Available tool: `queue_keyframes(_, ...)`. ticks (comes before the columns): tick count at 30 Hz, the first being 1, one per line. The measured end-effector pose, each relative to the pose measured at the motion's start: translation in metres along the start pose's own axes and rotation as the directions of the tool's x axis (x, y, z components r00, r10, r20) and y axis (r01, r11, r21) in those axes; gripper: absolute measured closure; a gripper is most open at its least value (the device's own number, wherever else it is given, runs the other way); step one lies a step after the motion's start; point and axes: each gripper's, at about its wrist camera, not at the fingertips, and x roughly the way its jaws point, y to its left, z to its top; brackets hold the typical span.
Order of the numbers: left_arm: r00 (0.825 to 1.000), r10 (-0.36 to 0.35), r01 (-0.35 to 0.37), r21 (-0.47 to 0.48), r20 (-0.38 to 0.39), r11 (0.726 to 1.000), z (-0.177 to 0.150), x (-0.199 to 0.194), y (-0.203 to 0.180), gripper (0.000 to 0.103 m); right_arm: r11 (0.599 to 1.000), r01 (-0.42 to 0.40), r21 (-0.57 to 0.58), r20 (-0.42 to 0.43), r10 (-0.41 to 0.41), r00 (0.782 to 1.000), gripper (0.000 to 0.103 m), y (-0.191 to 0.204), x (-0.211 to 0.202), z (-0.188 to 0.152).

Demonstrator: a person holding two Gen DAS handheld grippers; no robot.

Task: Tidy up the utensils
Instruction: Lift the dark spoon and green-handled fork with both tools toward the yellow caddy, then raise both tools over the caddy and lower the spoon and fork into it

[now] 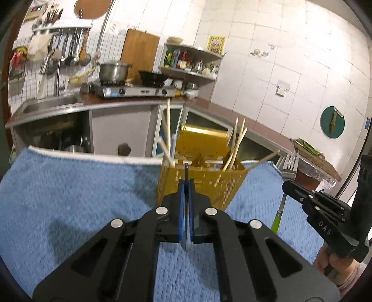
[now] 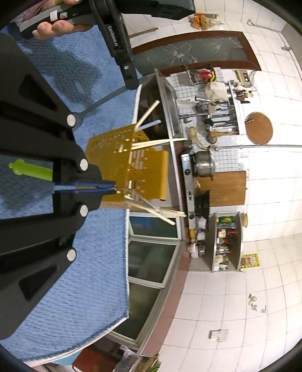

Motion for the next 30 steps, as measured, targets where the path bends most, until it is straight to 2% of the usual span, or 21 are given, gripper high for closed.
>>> queue_keyframes(12,1.000,-0.014,0.013,0.006,0.023,1.000,0.022,-0.015,-0.004,0.102,1.000,-0.004,0.013,0.026,0.004,1.000,0.101,-0.003,0.005,0.009)
queue_keyframes(16,0.999,-0.011,0.010,0.009,0.046,1.000,0.034,-0.027,-0.003,0.102,1.000,-0.003,0.019,0.097,0.001,0.995,0.101,-0.001,0.001,0.026)
queue_keyframes(21,0.993,-0.013,0.013,0.004,0.117,1.000,0.065,-0.041,-0.008,0.102,1.000,0.017,0.018,0.226,-0.020,0.974,0.101,0.003,-0.005,0.058)
queue_keyframes(26,0.986,0.001,-0.009,0.049,0.169,0.999,0.091,-0.036,-0.027,0.102,0.994,0.109,-0.013,0.369,-0.096,0.924,0.102,0.016,0.004,0.081)
queue_keyframes(29,0.985,0.000,-0.012,0.067,0.171,0.998,0.097,-0.020,-0.036,0.102,0.991,0.130,-0.010,0.383,-0.116,0.917,0.102,0.017,0.022,0.083)
queue_keyframes(30,0.983,0.019,-0.036,0.094,0.180,0.995,0.098,-0.011,-0.041,0.102,0.991,0.134,-0.004,0.378,-0.122,0.918,0.102,0.016,0.030,0.083)
